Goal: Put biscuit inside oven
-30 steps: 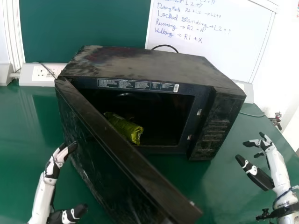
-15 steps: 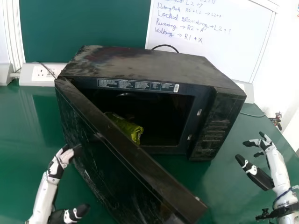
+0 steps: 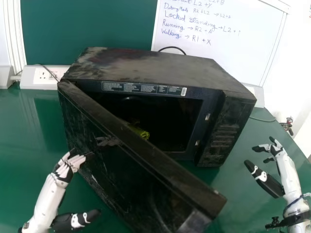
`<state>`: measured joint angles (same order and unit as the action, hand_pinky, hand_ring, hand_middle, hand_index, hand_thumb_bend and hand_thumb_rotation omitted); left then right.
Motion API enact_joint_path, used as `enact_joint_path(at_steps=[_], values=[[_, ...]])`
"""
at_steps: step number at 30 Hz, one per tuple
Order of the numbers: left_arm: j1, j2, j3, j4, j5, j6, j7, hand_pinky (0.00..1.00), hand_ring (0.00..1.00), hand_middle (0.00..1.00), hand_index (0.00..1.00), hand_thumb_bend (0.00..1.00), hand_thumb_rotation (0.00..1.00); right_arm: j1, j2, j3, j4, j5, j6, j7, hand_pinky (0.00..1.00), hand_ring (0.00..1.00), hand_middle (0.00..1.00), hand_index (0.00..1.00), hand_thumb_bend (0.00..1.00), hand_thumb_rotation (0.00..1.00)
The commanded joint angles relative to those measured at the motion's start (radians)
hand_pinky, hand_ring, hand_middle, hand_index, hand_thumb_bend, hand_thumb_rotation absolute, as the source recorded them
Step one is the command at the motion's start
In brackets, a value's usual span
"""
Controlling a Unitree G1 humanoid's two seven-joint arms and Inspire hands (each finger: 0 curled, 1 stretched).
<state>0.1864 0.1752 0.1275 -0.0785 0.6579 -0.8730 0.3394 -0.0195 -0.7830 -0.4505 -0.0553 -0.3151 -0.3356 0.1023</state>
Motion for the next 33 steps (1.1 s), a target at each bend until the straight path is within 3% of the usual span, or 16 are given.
enact_joint_path(at_steps=[1,17,33], values=[[0.004,0.019,-0.012,-0.021,0.013,0.017,-0.006,0.9,0.9,0.92,0.92,0.71,0.91,0.009,0.006,0.002,-0.006,0.014,-0.001,0.004,0.53,0.64,0.69,0.69,1.0,0.0],[-0.02,0.099,-0.033,-0.055,0.054,0.109,-0.029,0.91,0.9,0.91,0.9,0.73,0.94,0.013,0.01,0.002,-0.012,0.013,0.002,0.008,0.53,0.64,0.69,0.69,1.0,0.0],[-0.062,0.157,-0.069,-0.093,0.025,0.235,-0.12,0.92,0.89,0.91,0.9,0.75,0.98,0.015,0.016,0.002,-0.006,0.018,-0.014,0.004,0.52,0.64,0.68,0.69,1.0,0.0]])
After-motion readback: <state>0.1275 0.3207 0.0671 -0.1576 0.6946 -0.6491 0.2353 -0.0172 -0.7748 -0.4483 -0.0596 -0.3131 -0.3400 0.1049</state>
